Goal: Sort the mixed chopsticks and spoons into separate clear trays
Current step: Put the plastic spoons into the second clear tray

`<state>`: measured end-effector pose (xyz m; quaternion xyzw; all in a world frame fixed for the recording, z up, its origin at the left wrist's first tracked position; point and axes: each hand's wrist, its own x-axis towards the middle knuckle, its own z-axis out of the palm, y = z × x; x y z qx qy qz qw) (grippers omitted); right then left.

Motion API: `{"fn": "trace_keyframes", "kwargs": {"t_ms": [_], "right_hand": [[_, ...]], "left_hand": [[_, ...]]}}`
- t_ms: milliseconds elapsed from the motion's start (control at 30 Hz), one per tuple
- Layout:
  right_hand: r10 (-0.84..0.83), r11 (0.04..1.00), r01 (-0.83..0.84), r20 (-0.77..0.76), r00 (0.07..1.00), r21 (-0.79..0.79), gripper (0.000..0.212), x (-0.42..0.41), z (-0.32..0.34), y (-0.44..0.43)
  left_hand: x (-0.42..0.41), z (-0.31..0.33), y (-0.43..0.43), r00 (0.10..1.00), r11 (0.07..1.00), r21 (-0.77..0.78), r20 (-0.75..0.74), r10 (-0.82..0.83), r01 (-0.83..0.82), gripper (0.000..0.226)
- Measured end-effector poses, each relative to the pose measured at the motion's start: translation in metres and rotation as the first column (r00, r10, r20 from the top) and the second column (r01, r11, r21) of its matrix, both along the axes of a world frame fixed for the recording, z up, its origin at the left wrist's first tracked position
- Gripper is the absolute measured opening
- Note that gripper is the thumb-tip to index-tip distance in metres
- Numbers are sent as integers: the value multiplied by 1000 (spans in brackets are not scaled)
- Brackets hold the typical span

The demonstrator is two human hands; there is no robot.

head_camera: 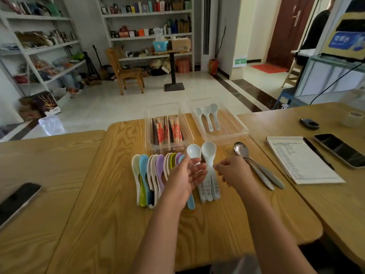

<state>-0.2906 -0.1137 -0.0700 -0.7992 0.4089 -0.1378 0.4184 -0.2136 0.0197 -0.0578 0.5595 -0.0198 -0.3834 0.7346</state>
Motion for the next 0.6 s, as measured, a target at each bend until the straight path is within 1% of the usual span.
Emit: {"fn": "trace_keyframes", "kwargs": {"t_ms": [133,267,400,533,600], "right_hand": [[-17,999,15,-51,999,-39,18,1,-5,1],[24,999,-27,-119,993,-27,22,4,-6,5],[0,992,-12,-97,995,-128,23,8,-3,11],[89,985,-115,-186,979,-132,27,19,0,22],[109,973,-153,-239,965,-171,24,27,-3,26]], "left_hand": [[1,0,5,1000,1000,-3,1,13,-13,41],[0,0,4,1000,1000,-1,18,16,-16,41],[1,-4,4,999,1000,6,23,27,-27,42],[7,-3,6,997,997,11,43,69,-70,41],[9,-2,7,995,996,13,57,85,-85,39]]}}
